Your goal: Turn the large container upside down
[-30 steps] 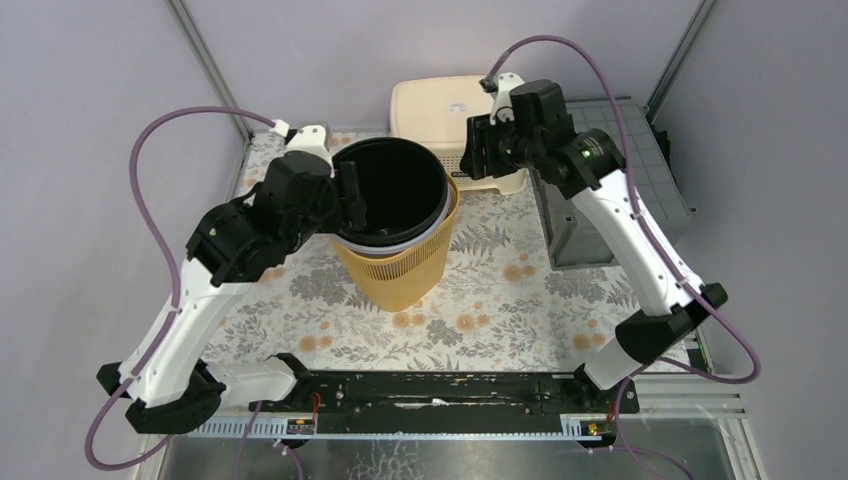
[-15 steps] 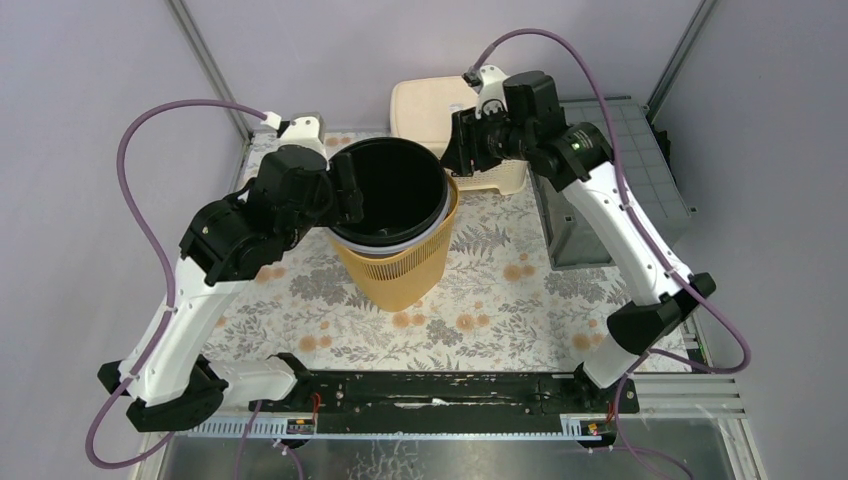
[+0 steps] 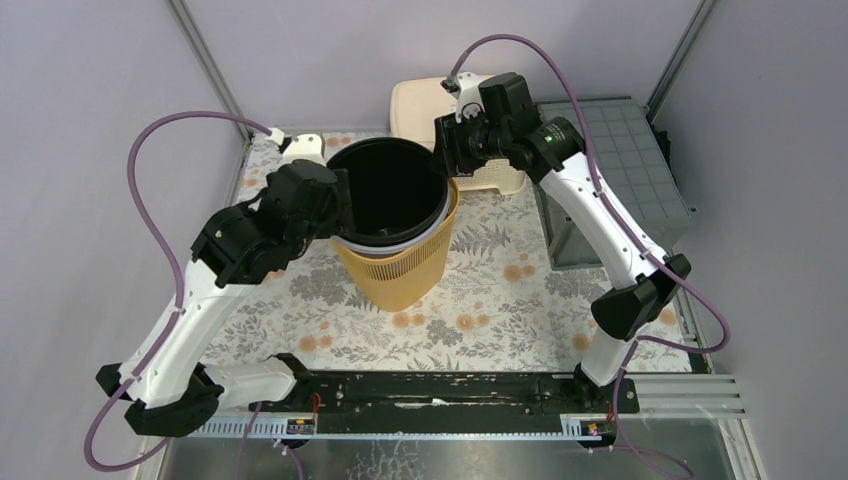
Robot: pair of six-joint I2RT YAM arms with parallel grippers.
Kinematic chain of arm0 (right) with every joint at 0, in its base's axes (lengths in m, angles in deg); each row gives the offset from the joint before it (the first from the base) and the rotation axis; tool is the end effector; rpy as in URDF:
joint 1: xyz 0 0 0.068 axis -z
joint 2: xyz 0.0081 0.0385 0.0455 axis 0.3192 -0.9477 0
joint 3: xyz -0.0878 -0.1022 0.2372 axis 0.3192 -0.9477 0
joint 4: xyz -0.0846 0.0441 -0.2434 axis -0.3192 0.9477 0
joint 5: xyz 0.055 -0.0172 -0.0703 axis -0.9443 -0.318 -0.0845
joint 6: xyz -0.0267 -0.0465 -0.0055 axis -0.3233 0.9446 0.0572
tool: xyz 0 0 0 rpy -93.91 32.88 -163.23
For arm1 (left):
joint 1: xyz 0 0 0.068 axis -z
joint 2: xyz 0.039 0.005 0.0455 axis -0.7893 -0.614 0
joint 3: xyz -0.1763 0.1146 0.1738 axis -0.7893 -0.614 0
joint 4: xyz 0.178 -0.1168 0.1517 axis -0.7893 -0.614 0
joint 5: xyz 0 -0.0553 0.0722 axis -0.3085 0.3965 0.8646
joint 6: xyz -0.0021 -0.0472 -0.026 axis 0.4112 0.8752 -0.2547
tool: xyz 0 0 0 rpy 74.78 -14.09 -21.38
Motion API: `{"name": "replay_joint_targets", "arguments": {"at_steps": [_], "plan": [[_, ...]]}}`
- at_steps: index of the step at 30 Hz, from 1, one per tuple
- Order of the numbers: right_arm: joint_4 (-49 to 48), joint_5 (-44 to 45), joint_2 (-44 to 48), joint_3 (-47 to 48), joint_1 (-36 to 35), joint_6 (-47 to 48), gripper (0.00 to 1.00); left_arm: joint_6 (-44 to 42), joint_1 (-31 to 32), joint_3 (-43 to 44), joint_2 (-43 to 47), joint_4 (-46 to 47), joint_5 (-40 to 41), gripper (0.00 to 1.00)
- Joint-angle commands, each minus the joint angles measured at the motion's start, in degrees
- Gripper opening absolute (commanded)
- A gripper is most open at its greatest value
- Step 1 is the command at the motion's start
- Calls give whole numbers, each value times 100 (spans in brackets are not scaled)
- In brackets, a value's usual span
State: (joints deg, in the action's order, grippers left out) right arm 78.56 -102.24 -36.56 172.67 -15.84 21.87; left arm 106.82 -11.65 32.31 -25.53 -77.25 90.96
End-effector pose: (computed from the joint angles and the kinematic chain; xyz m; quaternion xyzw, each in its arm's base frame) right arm 0.3084 0.2232 0.4525 -0.2746 0.8048 0.2868 0.4411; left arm 0.1468 -0.1011 0.4628 -0.0247 0.8805 -0.0279 0.4725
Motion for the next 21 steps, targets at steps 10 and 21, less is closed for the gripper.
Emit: {"name": "replay_joint_targets", "arguments": {"at_steps": [10, 21], "plan": [[-29, 305, -44, 288, -153, 168, 44, -21, 0, -267, -159, 301, 110, 56], [57, 268, -218, 385, -200, 170, 41, -25, -4, -399, -234, 284, 175, 48]]}}
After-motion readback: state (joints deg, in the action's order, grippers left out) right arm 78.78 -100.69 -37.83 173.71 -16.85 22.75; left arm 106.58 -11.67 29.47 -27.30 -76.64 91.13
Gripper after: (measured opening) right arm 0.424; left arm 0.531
